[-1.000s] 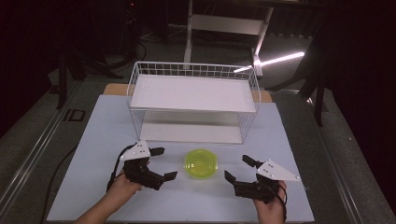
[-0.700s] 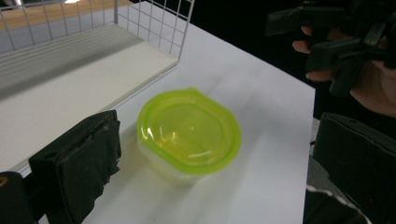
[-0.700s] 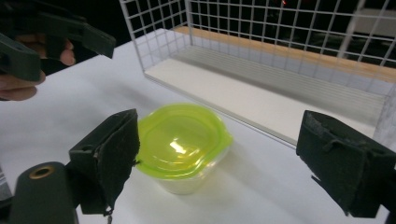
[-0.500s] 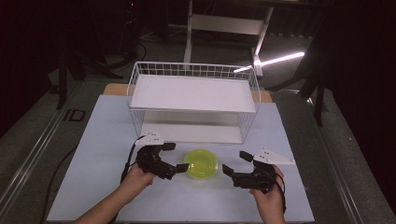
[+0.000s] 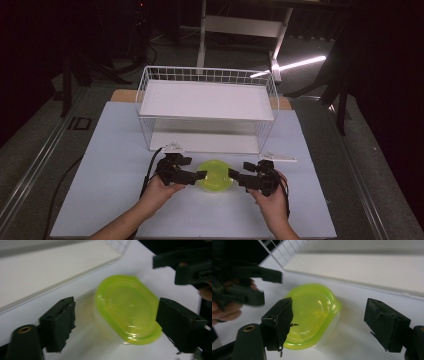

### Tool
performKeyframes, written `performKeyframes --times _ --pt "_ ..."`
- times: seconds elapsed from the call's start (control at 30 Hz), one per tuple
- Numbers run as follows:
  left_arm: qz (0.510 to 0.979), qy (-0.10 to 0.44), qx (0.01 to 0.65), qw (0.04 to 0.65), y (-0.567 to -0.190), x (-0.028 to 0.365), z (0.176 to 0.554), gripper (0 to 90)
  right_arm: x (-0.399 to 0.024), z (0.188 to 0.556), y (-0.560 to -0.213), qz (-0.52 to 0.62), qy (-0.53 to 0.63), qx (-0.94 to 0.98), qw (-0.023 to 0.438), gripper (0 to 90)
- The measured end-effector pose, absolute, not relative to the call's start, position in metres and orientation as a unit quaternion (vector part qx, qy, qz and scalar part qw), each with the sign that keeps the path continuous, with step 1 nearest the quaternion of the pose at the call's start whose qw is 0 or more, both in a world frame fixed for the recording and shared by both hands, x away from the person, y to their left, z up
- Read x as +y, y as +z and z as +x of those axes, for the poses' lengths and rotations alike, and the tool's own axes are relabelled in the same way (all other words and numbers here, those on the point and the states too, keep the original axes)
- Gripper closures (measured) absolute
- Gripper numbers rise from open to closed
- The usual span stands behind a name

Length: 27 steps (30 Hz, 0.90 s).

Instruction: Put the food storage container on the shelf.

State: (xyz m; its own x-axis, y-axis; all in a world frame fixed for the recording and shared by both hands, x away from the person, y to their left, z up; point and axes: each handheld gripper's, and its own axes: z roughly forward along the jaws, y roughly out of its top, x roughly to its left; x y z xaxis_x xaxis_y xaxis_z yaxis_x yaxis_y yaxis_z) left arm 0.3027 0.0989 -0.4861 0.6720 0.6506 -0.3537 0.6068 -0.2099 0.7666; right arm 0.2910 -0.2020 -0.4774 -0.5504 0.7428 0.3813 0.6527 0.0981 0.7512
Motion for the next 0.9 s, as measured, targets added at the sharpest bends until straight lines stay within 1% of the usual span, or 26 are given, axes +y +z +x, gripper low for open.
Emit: performKeyframes --times 0.03,0.1,0.17,0.23,0.27,0.3,0.37,0.4,0.47,0.5,0.53,0.6,0.67,0.73,0.83,0.9 --pt "0.777 0.02 0.409 0.478 -0.487 0.1 0.303 27.2 -0.201 0.292 -0.48 0.474 0.474 0.741 0.043 25.4" --pt "0.775 0.003 0.42 0.472 -0.492 0.103 0.305 28.3 -0.199 0.293 -0.484 0.482 0.464 0.742 0.042 26.4" --pt "0.773 0.002 0.428 0.468 -0.496 0.104 0.306 32.3 -0.197 0.294 -0.489 0.49 0.457 0.742 0.036 28.7" --pt "0.775 -0.009 0.429 0.465 -0.499 0.104 0.306 36.3 -0.197 0.295 -0.492 0.496 0.453 0.74 0.036 32.4" --pt "0.775 -0.011 0.43 0.463 -0.501 0.104 0.306 36.4 -0.197 0.295 -0.494 0.498 0.452 0.739 0.033 32.6" --pt "0.777 -0.019 0.428 0.461 -0.502 0.103 0.306 37.7 -0.197 0.296 -0.495 0.5 0.451 0.738 0.033 35.0" --pt "0.781 -0.017 0.426 0.457 -0.503 0.1 0.306 41.9 -0.197 0.296 -0.498 0.498 0.448 0.742 0.03 37.2" --pt "0.781 -0.02 0.426 0.456 -0.503 0.1 0.307 45.9 -0.197 0.295 -0.499 0.5 0.448 0.741 0.023 39.9" --pt "0.778 -0.034 0.433 0.454 -0.505 0.099 0.309 49.6 -0.196 0.295 -0.502 0.5 0.446 0.742 0.015 42.6" --pt "0.776 -0.043 0.435 0.454 -0.507 0.098 0.31 53.3 -0.196 0.295 -0.503 0.499 0.444 0.744 0.011 44.2" --pt "0.774 -0.054 0.436 0.457 -0.508 0.098 0.31 54.6 -0.195 0.295 -0.504 0.499 0.442 0.745 0.009 44.7" --pt "0.772 -0.065 0.436 0.458 -0.509 0.096 0.31 61.8 -0.194 0.294 -0.503 0.496 0.445 0.746 0.0 50.0" --pt "0.774 -0.064 0.435 0.456 -0.507 0.095 0.307 63.7 -0.192 0.293 -0.501 0.491 0.443 0.75 0.001 59.0" --pt "0.772 -0.062 0.442 0.452 -0.507 0.095 0.305 65.5 -0.191 0.29 -0.5 0.485 0.448 0.751 -0.003 65.7" --pt "0.772 -0.059 0.45 0.445 -0.505 0.096 0.301 68.0 -0.189 0.287 -0.497 0.48 0.451 0.753 -0.003 67.3" --pt "0.778 -0.044 0.449 0.437 -0.503 0.095 0.296 69.2 -0.188 0.285 -0.496 0.478 0.454 0.752 -0.008 69.0"
